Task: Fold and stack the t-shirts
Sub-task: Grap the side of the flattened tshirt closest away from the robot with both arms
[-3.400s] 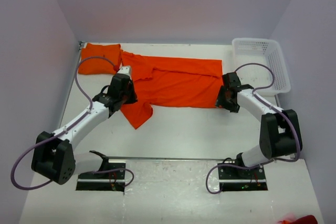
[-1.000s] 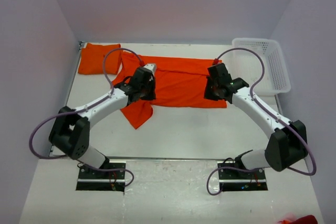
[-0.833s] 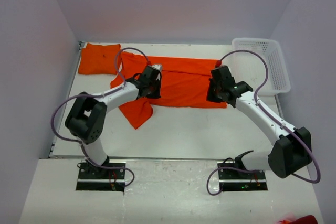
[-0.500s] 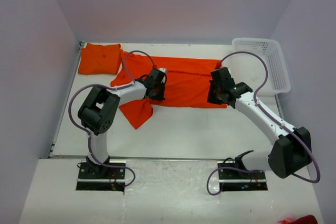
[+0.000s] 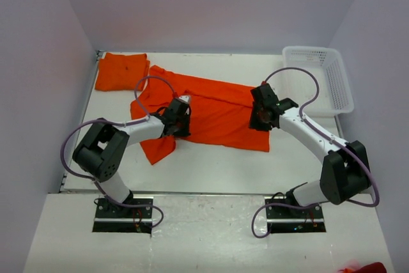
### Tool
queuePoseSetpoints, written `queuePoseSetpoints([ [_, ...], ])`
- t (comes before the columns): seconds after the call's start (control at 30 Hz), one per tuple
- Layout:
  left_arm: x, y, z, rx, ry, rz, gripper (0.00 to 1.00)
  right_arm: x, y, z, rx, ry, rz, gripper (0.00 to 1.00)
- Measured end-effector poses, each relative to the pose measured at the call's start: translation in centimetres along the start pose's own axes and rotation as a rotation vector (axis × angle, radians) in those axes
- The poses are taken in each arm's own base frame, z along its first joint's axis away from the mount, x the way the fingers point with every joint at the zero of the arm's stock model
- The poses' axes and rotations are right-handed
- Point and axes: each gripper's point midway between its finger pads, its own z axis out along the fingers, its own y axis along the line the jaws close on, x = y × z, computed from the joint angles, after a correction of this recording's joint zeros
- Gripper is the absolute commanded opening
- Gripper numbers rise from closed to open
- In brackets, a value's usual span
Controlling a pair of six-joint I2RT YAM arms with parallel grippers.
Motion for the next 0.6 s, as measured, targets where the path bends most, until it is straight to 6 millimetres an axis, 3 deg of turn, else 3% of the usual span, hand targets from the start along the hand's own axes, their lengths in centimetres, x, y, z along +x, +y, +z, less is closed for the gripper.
queuePoseSetpoints([
  [0.2, 1.9, 1.1, -1.5, -0.011, 0.019, -0.007, 0.0, 1.6, -1.0, 0.8, 0.038, 0.036, 0.04, 0.33],
  [0.4, 2.1, 1.2, -1.7, -0.013, 0.023, -0.004, 0.0, 5.9, -3.6, 2.2, 0.121, 0.121, 0.103, 0.3],
  [0.6, 2.3, 0.9, -2.0, -0.011, 0.032, 0.019, 0.0, 8.6, -5.7, 1.4, 0.137, 0.121, 0.153, 0.31],
])
